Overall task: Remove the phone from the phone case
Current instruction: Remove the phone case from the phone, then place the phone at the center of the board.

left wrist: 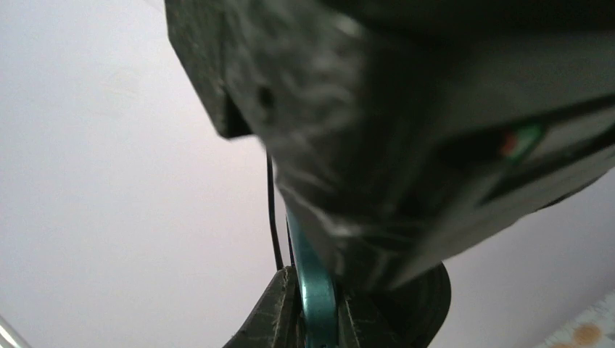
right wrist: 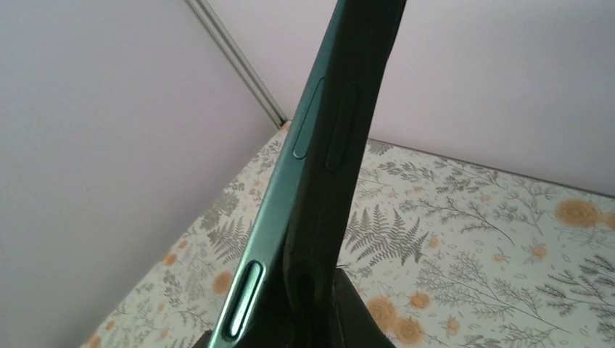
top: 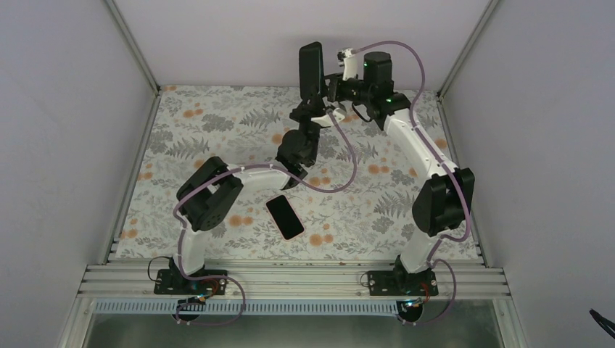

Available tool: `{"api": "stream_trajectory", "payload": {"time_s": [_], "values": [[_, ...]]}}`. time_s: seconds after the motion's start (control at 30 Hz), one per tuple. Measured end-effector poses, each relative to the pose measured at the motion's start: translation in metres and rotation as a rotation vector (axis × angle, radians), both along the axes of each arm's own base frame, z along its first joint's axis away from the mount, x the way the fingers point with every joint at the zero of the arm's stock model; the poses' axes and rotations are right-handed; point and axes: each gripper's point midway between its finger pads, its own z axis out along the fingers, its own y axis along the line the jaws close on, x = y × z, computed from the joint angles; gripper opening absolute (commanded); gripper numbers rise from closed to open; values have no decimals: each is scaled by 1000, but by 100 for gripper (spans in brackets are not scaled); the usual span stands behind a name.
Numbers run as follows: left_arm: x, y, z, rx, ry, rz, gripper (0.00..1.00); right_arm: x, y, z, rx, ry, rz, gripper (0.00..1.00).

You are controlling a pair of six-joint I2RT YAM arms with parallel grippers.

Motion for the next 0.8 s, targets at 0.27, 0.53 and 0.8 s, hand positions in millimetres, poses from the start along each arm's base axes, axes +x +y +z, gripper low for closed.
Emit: {"api": "stream_trajectory", "payload": {"time_s": [0.27,0.53,0.8], "values": [[-16,10,8,-15,154,-101,2,-12,6,2,-72,-15,-15,3],[-39,70,73,-166,209,-112,2,23,-77,-17,-352,-80,-282,3],[-54,108,39,-93,302,-67,2,14,-88,-40,-431,-25,-245,3]]}}
